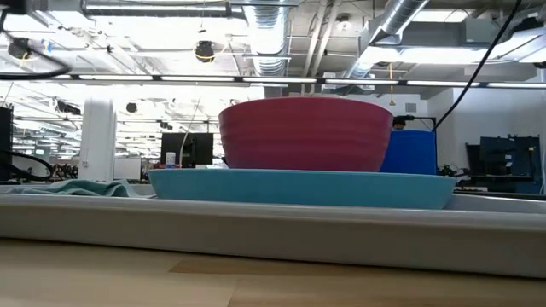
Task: Set up tray
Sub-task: Put the light green spoon on top of the green table napkin
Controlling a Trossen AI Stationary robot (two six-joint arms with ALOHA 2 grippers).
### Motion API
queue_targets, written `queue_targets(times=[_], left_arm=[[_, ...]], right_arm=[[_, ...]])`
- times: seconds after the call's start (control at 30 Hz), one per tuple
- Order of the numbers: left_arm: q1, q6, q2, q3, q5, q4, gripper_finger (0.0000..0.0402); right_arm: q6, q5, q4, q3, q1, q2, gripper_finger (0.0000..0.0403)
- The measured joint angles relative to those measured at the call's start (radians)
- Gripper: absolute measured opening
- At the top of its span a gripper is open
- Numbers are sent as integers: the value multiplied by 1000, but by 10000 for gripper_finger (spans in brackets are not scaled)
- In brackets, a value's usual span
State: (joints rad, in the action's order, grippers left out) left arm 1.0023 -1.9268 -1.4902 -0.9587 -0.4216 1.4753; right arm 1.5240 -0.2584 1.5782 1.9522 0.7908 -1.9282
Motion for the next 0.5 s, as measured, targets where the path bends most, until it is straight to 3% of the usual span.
queue_targets(times=[0.2, 0.3, 0.5], left_arm=[[55, 5, -1, 130, 29, -267, 84], [94, -80, -1, 216, 16, -388, 84], [147, -173, 19, 260, 24, -413, 85]], right_arm=[[-149, -53, -154, -9, 5, -22, 102], [-235, -58, -170, -9, 8, -39, 102], [-249, -52, -170, -9, 16, -45, 102]])
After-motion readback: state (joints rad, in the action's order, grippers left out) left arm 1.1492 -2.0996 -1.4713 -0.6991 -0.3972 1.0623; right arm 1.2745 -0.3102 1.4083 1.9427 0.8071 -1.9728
